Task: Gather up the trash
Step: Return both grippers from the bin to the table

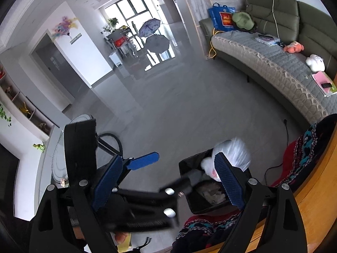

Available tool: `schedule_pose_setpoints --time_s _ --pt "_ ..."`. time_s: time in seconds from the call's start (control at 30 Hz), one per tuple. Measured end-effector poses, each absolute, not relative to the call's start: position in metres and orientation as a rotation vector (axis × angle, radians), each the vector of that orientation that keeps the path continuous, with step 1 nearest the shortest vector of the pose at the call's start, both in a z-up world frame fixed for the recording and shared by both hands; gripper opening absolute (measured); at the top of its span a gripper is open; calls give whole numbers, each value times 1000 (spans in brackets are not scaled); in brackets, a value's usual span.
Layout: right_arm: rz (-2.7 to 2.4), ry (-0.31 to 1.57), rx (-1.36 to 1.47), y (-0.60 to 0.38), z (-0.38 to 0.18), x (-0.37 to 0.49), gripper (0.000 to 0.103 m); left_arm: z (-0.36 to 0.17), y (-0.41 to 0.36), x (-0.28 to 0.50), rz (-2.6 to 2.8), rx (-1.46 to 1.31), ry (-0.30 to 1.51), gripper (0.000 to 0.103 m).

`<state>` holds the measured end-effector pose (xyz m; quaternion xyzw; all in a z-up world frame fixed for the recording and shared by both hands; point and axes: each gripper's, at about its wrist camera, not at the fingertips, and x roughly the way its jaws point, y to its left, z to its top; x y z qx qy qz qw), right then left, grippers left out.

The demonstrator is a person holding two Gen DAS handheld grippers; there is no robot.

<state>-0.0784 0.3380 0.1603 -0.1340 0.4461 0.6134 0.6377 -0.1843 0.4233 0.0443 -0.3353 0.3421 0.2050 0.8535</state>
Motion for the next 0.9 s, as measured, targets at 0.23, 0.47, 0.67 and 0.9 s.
schedule_pose_setpoints --time_s 0.23,0.47,0.67,0.9 --pt "1358 1002 -304 330 158 -71 89 50 426 -191 443 -685 715 97" --pt "1245 1005 -257 287 152 -49 89 51 413 -177 416 -641 754 97" --pt "1135 993 -189 230 149 -28 89 56 374 -151 350 -556 811 97" --pt "983 985 -121 151 144 -1 89 57 308 -111 235 -438 875 97"
